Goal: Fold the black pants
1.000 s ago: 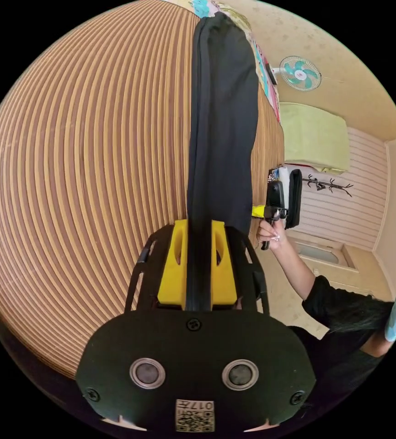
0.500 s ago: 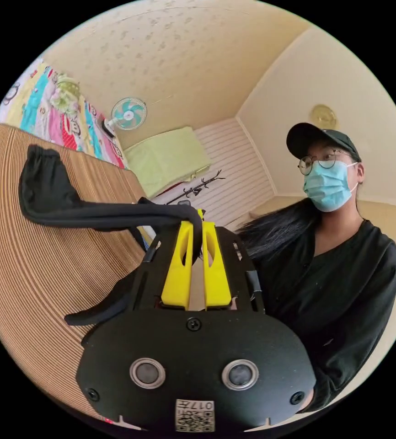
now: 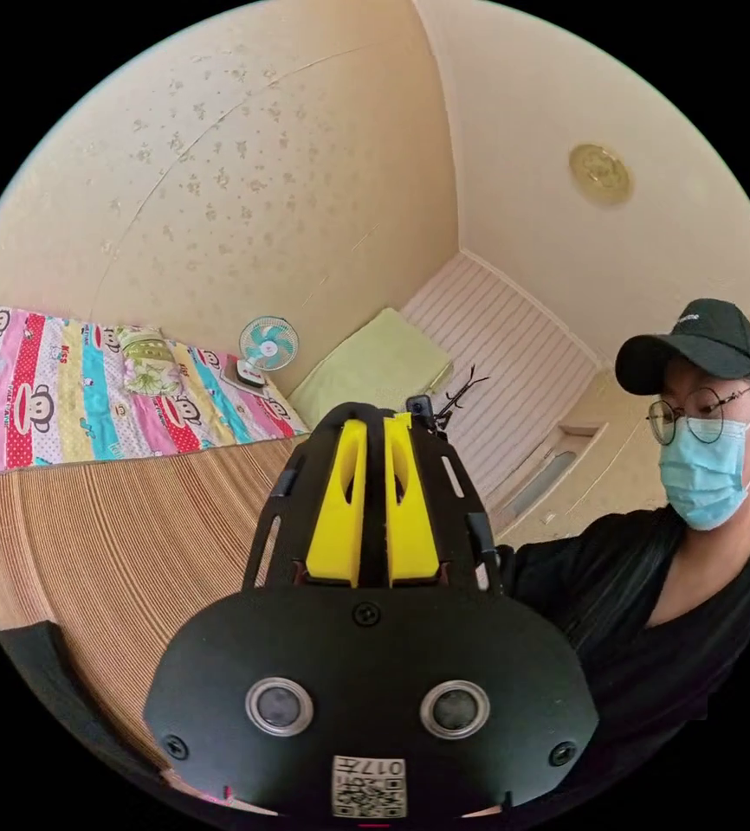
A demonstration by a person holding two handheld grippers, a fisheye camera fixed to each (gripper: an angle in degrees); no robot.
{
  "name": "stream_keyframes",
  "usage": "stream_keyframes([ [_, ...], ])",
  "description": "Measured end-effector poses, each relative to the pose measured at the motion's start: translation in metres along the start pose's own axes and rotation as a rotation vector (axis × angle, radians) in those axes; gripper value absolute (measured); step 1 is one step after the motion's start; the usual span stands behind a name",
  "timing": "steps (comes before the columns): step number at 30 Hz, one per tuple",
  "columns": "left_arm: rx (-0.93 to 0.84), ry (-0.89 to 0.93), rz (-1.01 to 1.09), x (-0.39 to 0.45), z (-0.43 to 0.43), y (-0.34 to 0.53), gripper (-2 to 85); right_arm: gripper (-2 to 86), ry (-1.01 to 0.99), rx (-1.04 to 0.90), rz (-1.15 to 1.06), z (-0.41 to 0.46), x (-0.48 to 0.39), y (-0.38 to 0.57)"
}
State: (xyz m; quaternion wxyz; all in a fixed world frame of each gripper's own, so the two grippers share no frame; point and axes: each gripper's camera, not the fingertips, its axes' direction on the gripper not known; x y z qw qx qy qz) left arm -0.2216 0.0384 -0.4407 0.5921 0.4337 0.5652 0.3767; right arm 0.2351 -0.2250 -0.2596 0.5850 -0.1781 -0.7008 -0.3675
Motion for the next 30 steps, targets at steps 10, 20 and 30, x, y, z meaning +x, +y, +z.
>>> stream_keyframes([
  [10, -0.220, -0.246, -0.216, -0.127, 0.079, 0.128, 4.8, 2.8, 0.357, -0.367, 0.137, 0.115, 0.132, 0.093],
  [20, -0.441, -0.226, -0.849, -0.244, 0.099, 0.359, 13.6, 13.3, 0.361, -0.240, 0.817, 0.130, 0.269, 0.355],
  [30, -0.589, -0.177, -0.792, -0.371, 0.184, 0.286, 16.1, 17.5, 0.380, -0.236, 0.688, 0.223, 0.365, 0.274],
])
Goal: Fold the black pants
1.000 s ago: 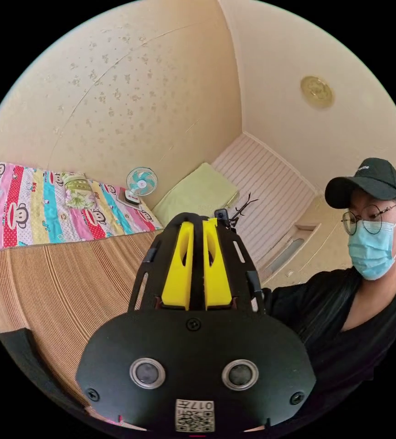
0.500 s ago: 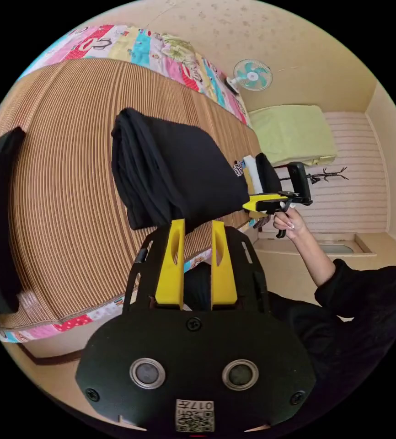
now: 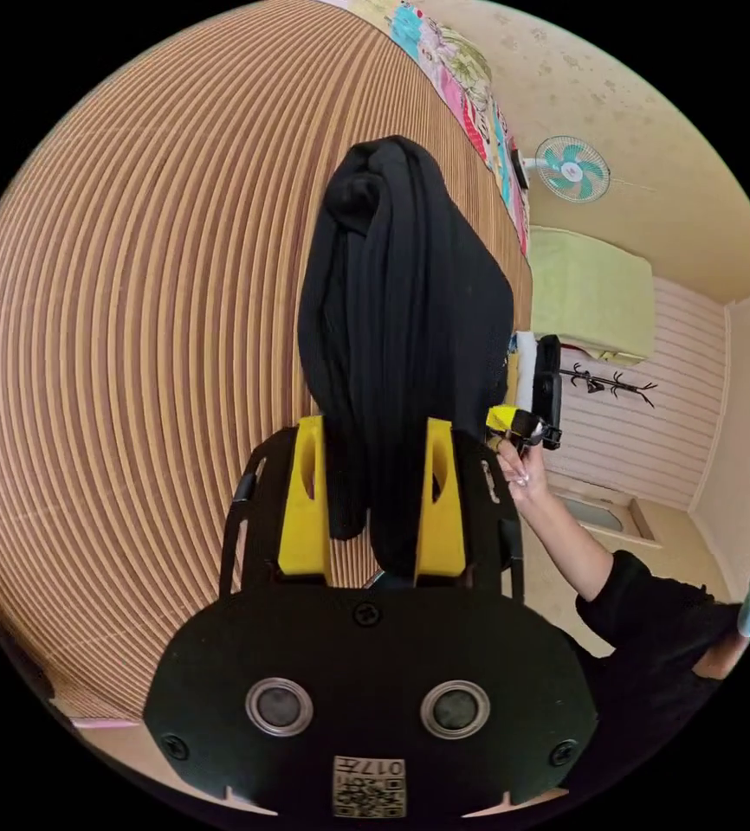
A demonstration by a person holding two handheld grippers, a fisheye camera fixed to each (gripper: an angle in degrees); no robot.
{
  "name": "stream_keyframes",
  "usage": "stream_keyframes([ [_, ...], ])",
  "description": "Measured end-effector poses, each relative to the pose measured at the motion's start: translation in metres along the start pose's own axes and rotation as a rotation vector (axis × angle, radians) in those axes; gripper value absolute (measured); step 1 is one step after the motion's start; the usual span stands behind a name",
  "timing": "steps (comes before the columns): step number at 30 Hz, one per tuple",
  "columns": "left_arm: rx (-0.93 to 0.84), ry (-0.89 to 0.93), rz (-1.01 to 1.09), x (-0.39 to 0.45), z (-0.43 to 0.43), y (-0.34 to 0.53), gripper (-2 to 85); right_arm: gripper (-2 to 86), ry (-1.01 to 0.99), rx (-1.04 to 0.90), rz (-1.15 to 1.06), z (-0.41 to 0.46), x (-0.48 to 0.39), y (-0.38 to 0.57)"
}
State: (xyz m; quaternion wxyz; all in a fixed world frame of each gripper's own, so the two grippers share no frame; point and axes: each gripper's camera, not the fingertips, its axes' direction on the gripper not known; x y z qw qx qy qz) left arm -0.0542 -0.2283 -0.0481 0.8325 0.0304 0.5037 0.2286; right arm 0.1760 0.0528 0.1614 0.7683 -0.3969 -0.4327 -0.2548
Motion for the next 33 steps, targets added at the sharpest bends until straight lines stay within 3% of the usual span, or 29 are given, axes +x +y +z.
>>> stream_keyframes([
  [2, -0.027, 0.008, -0.013, 0.008, 0.008, -0.003, 14.9, 14.8, 0.105, 0.082, -0.011, 0.008, -0.017, 0.021],
  [6, -0.114, -0.052, -0.043, 0.024, 0.025, 0.014, 11.6, 9.5, 0.040, -0.010, 0.033, 0.008, -0.014, 0.053],
  [15, -0.113, -0.067, -0.063, 0.133, 0.149, 0.022, 10.7, 5.2, 0.099, 0.032, -0.006, -0.120, 0.011, 0.101],
  [21, -0.130, -0.024, 0.007, 0.233, 0.249, -0.050, 11.1, 7.6, 0.480, 0.105, 0.089, -0.229, 0.026, 0.089],
  [24, -0.163, -0.015, -0.032, 0.258, 0.285, -0.071, 11.8, 9.7, 0.829, 0.145, 0.033, -0.244, -0.018, 0.089],
  [26, -0.148, -0.036, -0.097, 0.260, 0.285, -0.068, 12.5, 9.7, 1.036, 0.271, -0.045, -0.241, -0.057, 0.095],
  [28, -0.140, -0.026, -0.134, 0.254, 0.275, -0.057, 13.0, 9.3, 1.025, 0.341, -0.126, -0.230, -0.073, 0.096],
  [30, -0.123, 0.002, -0.194, 0.244, 0.256, -0.037, 12.2, 8.3, 0.879, 0.293, -0.184, -0.207, -0.064, 0.083],
  [33, -0.104, -0.061, -0.213, 0.231, 0.210, 0.008, 8.7, 5.9, 0.731, -0.077, -0.090, -0.114, 0.011, 0.044],
])
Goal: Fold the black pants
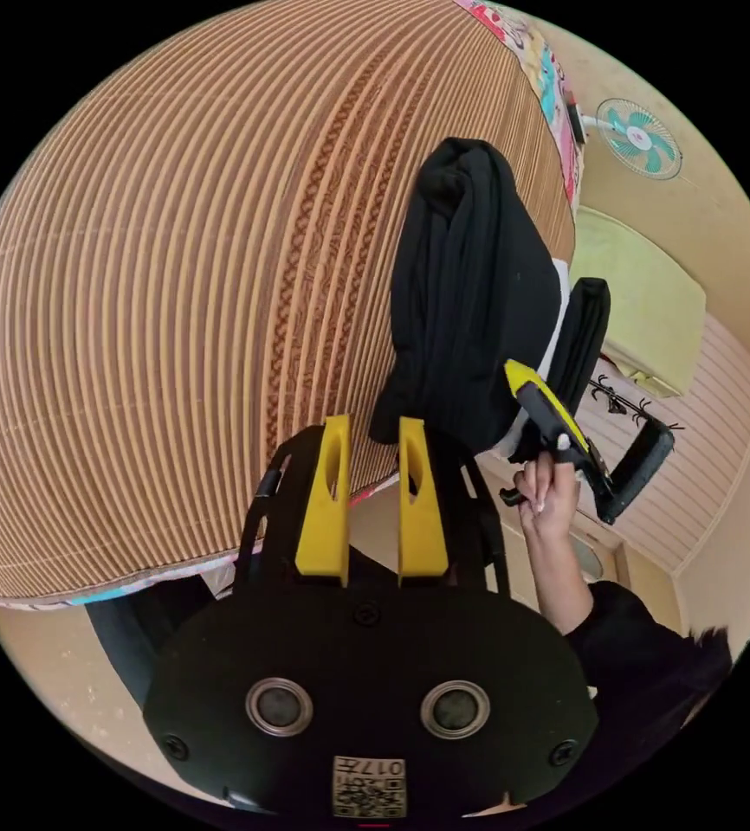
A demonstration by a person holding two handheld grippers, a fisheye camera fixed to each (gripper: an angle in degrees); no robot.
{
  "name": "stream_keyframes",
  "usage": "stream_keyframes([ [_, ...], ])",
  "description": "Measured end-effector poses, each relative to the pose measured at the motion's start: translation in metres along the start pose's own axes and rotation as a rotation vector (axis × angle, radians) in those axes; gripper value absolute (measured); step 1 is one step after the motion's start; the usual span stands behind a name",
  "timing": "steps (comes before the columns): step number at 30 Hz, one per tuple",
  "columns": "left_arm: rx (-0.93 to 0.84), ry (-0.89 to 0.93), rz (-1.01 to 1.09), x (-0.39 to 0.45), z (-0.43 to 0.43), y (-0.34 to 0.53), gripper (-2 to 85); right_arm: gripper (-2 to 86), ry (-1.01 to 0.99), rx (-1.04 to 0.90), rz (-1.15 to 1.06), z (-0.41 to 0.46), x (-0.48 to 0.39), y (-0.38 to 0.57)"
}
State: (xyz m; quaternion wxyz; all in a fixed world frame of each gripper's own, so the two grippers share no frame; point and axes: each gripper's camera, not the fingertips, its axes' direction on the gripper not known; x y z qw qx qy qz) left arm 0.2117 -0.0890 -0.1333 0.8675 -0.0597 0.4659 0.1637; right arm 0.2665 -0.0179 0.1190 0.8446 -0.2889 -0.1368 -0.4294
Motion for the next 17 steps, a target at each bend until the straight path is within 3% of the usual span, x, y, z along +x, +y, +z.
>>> stream_keyframes([
  [3, 0.018, -0.149, 0.014, -0.027, -0.054, 0.052, 8.4, 4.9, 0.015, 0.058, -0.017, 0.025, -0.002, -0.003],
  [8, 0.099, -0.285, -0.083, -0.106, -0.156, 0.151, 8.6, 2.8, -0.142, -0.199, 0.216, 0.018, 0.022, -0.054],
  [11, 0.264, -0.291, -0.177, -0.154, -0.224, 0.207, 8.7, 1.7, -0.035, -0.036, 0.331, -0.005, 0.001, -0.033],
  [17, 0.508, -0.466, -0.284, -0.237, -0.367, 0.260, 14.6, 0.6, -0.073, 0.166, 0.635, -0.014, -0.080, 0.031],
])
